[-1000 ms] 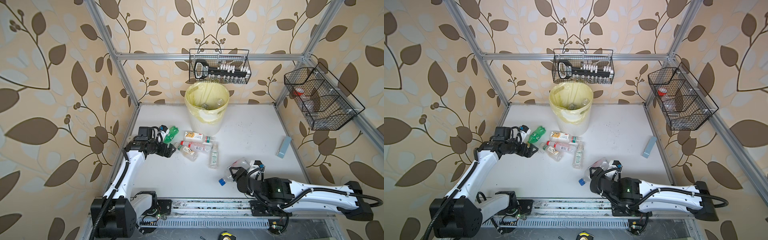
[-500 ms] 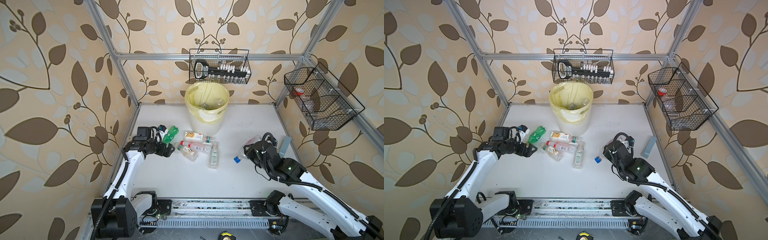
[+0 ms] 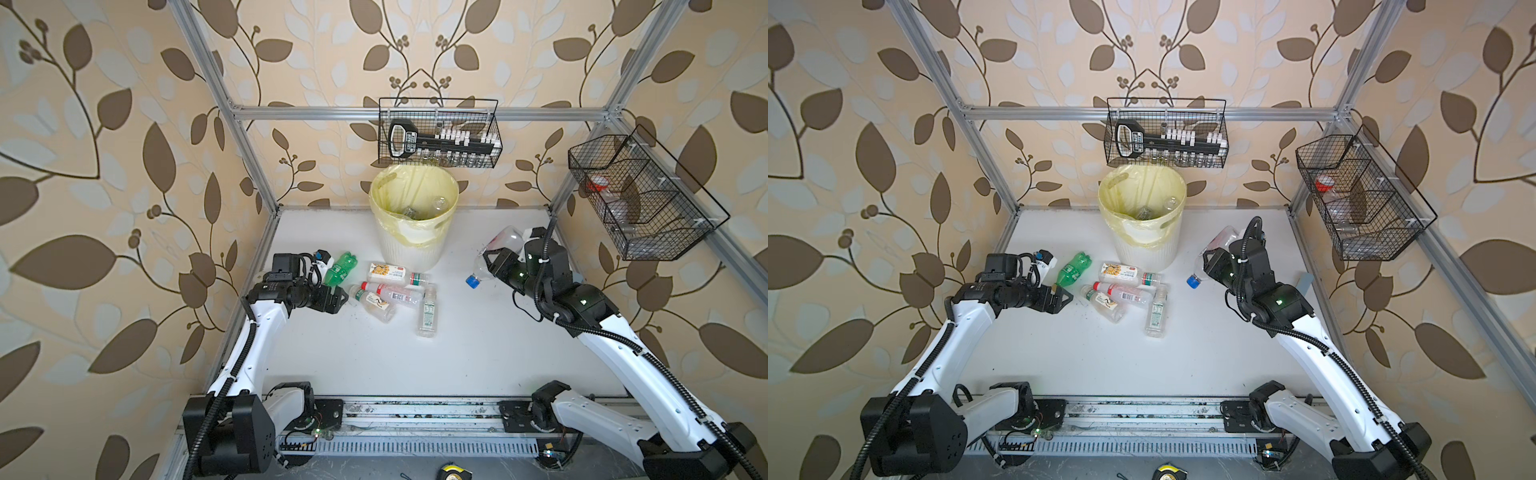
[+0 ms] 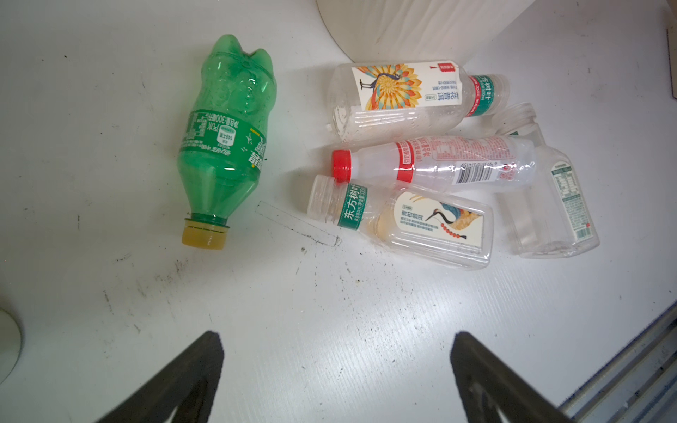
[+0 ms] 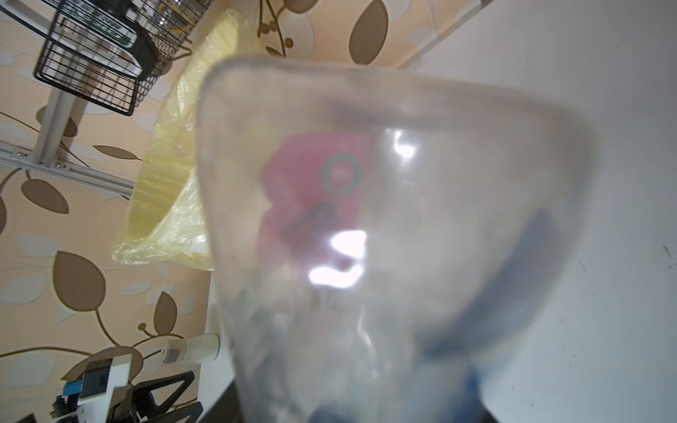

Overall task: Throw the plastic bottles in the bin
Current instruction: 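Lift the blue-capped bottle with the right gripper toward the bin, then carry the blue-capped bottle over the yellow bin and open the right gripper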

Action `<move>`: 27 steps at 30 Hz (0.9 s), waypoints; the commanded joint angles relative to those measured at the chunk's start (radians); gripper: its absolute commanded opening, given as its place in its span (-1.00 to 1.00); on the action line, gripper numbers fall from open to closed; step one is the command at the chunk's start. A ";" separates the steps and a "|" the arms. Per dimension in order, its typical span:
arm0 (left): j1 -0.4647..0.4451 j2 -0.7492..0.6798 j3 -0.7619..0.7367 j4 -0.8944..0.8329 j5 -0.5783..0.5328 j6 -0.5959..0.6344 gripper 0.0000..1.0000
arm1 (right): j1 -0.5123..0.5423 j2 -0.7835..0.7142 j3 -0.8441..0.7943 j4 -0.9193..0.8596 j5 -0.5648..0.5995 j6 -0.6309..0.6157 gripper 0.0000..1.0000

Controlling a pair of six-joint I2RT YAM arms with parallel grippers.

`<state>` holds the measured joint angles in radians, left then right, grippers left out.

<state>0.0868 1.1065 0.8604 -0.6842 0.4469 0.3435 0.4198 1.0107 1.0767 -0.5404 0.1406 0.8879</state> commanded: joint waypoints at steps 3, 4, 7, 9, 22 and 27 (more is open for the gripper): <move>0.011 0.006 0.000 -0.002 0.029 0.027 0.98 | -0.013 0.054 0.100 0.082 -0.063 -0.056 -0.01; 0.012 0.006 0.003 -0.003 0.027 0.026 0.98 | -0.014 0.066 0.114 0.090 -0.071 -0.062 -0.01; 0.017 0.000 0.001 -0.006 0.032 0.028 0.98 | -0.015 0.074 0.136 0.111 -0.074 -0.055 -0.02; 0.020 0.001 0.000 -0.005 0.033 0.028 0.98 | -0.015 0.044 0.100 0.179 -0.087 -0.025 -0.02; 0.031 0.009 0.000 -0.005 0.035 0.032 0.98 | 0.084 -0.006 0.068 0.247 -0.027 0.018 -0.02; 0.038 0.003 0.003 -0.011 0.038 0.030 0.98 | 0.103 0.165 0.259 0.273 -0.054 -0.020 -0.02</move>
<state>0.1131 1.1152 0.8604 -0.6849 0.4637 0.3592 0.5133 1.1141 1.2312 -0.3218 0.0925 0.8917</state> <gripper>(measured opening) 0.989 0.509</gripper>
